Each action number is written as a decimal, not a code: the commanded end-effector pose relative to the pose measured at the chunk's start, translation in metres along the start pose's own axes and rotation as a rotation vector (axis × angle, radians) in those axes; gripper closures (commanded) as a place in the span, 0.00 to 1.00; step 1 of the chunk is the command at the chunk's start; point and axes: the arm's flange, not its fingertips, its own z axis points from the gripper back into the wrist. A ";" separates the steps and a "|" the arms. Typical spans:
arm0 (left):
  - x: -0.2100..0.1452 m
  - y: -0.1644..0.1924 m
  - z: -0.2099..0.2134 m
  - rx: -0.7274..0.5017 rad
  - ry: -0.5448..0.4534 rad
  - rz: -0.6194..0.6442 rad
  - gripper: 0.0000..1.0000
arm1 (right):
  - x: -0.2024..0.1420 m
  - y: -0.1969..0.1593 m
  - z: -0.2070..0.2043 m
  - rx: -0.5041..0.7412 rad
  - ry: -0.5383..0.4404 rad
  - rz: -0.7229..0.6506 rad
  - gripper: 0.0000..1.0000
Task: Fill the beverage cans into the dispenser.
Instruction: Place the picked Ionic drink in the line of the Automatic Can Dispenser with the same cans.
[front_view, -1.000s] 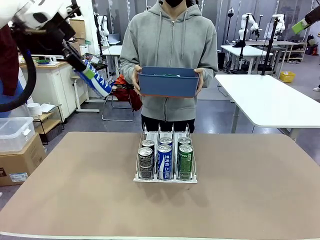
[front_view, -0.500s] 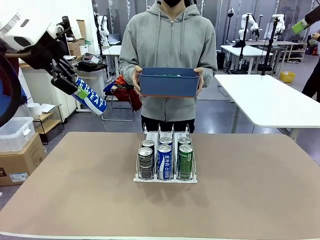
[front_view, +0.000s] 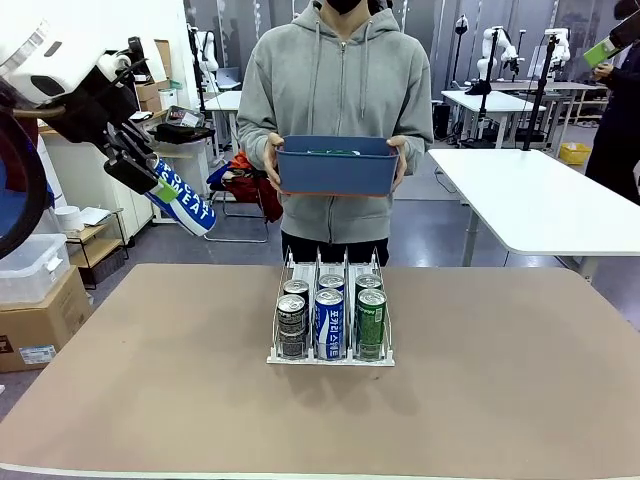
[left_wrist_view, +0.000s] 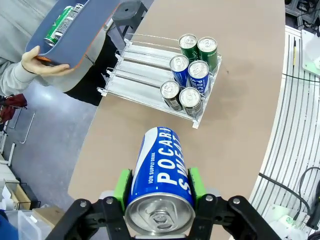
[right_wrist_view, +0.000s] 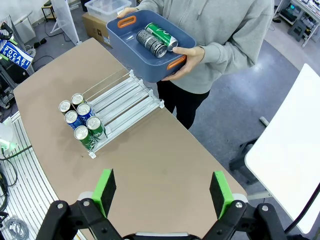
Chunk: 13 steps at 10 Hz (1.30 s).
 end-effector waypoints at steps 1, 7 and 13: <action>0.000 0.000 0.000 -0.003 -0.004 0.005 0.43 | -0.001 0.000 0.001 0.000 0.000 -0.001 0.00; 0.004 -0.071 -0.019 -0.103 -0.072 -0.014 0.43 | -0.001 0.000 0.001 0.000 0.000 -0.001 0.00; 0.028 -0.124 -0.111 -0.214 -0.061 -0.306 0.43 | -0.001 0.000 0.001 0.000 0.000 -0.001 0.00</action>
